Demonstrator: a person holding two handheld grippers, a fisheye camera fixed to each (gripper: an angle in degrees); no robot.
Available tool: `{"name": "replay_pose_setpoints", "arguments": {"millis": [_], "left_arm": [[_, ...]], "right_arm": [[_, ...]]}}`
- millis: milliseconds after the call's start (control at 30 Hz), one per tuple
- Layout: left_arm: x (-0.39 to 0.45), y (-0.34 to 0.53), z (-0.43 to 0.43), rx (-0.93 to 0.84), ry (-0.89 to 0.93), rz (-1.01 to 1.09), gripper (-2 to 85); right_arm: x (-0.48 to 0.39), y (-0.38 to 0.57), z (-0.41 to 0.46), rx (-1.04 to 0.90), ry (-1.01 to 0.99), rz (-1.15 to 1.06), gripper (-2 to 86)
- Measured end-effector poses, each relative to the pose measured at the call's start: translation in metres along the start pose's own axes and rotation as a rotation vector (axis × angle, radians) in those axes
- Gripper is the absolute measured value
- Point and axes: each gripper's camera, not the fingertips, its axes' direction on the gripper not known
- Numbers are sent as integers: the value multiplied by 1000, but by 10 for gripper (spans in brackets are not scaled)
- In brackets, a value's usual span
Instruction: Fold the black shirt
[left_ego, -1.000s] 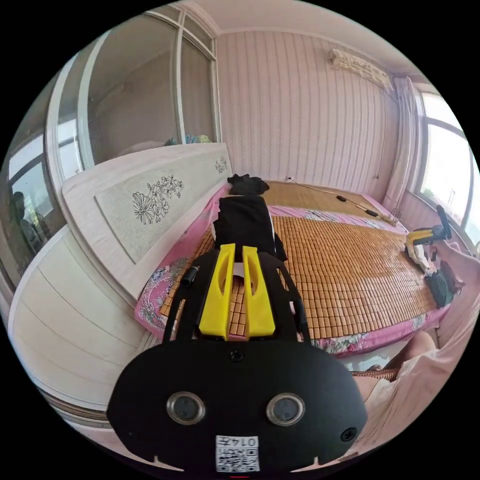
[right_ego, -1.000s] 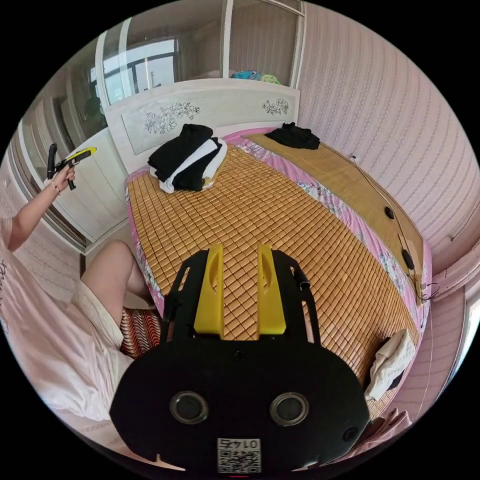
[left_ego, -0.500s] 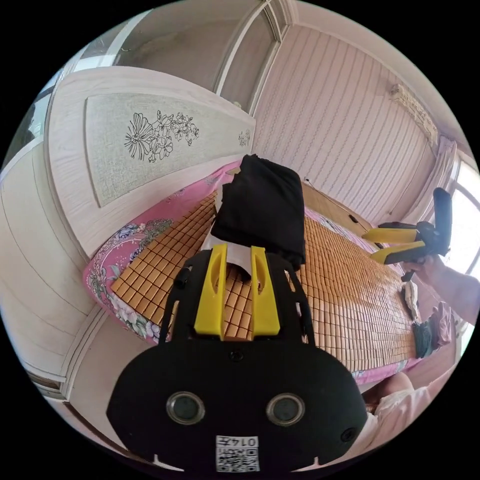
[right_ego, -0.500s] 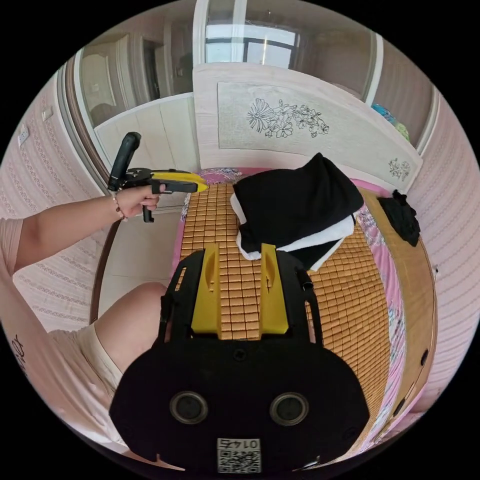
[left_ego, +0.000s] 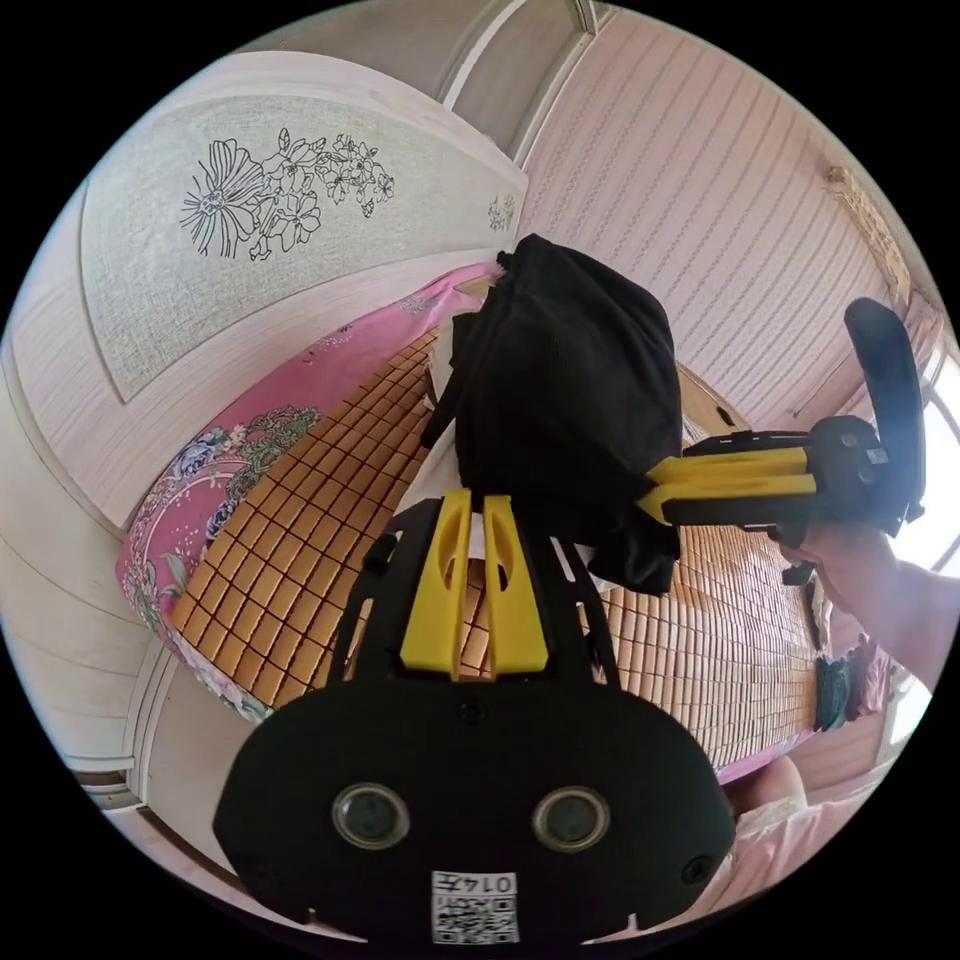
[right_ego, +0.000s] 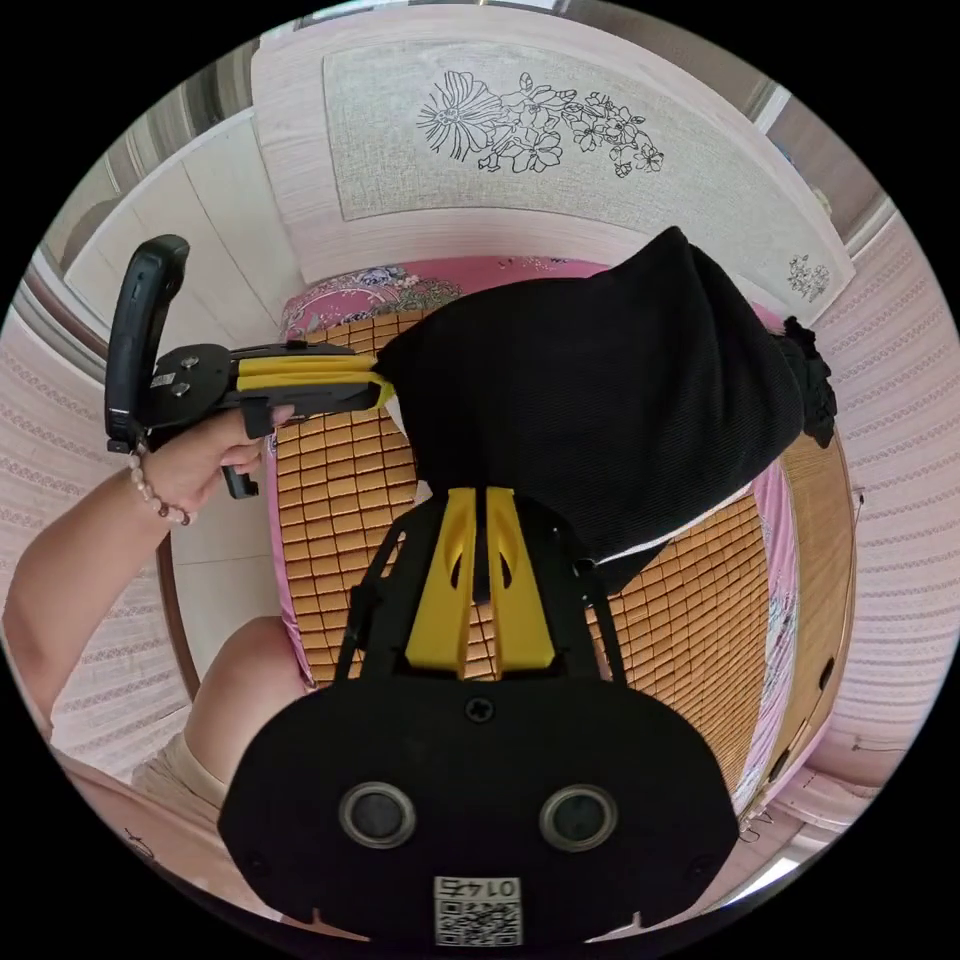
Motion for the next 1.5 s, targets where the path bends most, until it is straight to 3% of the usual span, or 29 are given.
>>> {"name": "replay_pose_setpoints", "arguments": {"millis": [100,200,300,400,533,633,733,1000,1167,1400,1500], "left_arm": [[21,-2,-34,85,-56,85,-8],[43,-9,-77,172,12,131,-9],[71,6,-124,285,156,160,-10],[99,62,-151,305,302,189,-10],[123,166,-145,85,442,73,-10],[145,224,-122,-158,376,38,-10],[175,243,-121,-231,287,130,-10],[194,221,-140,-196,299,89,-10],[210,210,-152,-176,302,99,-10],[231,198,-171,-153,291,117,-10],[233,192,-184,-125,278,113,-10]], "right_arm": [[30,33,-38,114,24,7,9],[73,97,-88,282,-54,119,7],[106,201,-122,439,-139,293,7],[112,320,-113,461,-208,430,9],[84,469,-48,309,-423,611,13],[53,538,-3,164,-438,714,18],[30,566,11,145,-451,738,26],[-11,545,26,74,-495,493,77],[-20,540,49,21,-567,482,103],[-20,554,79,-80,-633,471,26],[-9,590,53,24,-660,506,13]]}}
